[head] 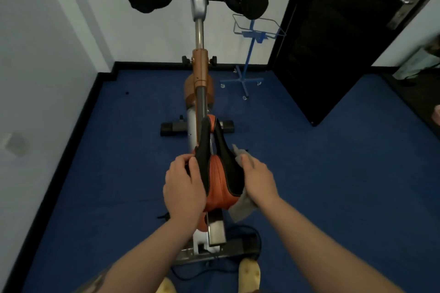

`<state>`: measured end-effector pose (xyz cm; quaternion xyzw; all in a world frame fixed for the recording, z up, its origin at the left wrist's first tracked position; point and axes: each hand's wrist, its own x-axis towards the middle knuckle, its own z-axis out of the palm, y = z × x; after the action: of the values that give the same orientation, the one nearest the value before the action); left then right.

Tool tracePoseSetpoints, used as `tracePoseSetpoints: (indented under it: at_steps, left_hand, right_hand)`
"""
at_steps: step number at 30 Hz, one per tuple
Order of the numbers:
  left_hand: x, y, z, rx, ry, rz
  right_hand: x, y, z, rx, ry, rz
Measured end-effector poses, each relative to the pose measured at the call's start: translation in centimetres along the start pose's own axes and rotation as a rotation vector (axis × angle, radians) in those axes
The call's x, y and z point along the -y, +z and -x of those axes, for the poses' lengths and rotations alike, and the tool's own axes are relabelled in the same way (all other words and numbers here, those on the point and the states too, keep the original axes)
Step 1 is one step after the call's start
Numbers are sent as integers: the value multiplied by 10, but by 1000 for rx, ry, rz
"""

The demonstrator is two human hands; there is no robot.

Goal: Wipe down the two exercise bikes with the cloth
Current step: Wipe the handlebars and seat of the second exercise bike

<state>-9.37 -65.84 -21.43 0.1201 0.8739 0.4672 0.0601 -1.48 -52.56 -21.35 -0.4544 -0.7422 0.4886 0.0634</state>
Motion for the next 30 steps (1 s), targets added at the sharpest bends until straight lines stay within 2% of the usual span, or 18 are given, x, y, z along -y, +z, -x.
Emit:
tracePoseSetpoints:
  at_steps: [2,4,6,9,11,12,14,16,18,21,26,28,30]
  left_hand:
    - [0,1,1,-47,-28,-18]
    - [-2,6,3,-141,-111,34]
    - [-5,14,8,-264,-233,142]
    - [-11,26,17,-431,-414,306]
    - [-15,31,21,-508,-488,421]
    - [-15,32,22,-545,-501,454]
    - [-14,33,23,-607,-493,489]
    - [-13,34,22,-640,-475,515]
    - [-12,34,21,-646,-475,519]
    - [-13,30,25,-580,-489,573]
    - [4,12,44,-299,-367,599]
    - [10,5,46,-238,-351,619]
    - [12,4,47,-227,-349,623]
  right_hand:
    - [-12,12,28,-139,-114,72]
    - [-20,18,50,-148,-237,73]
    - [-17,13,38,-100,-275,121]
    - [4,-1,-2,50,-207,210]
    - [10,-4,-12,127,-230,223]
    - [7,-3,-5,128,-325,276]
    - [-4,1,20,78,-647,447]
    - [-12,1,34,114,-876,563]
    - [0,-1,18,204,-951,634]
    - [22,-5,-9,344,-958,677]
    - [-12,-23,25,269,-1097,675]
    - [-22,-28,24,298,-1174,734]
    - [-9,-23,15,336,-1170,822]
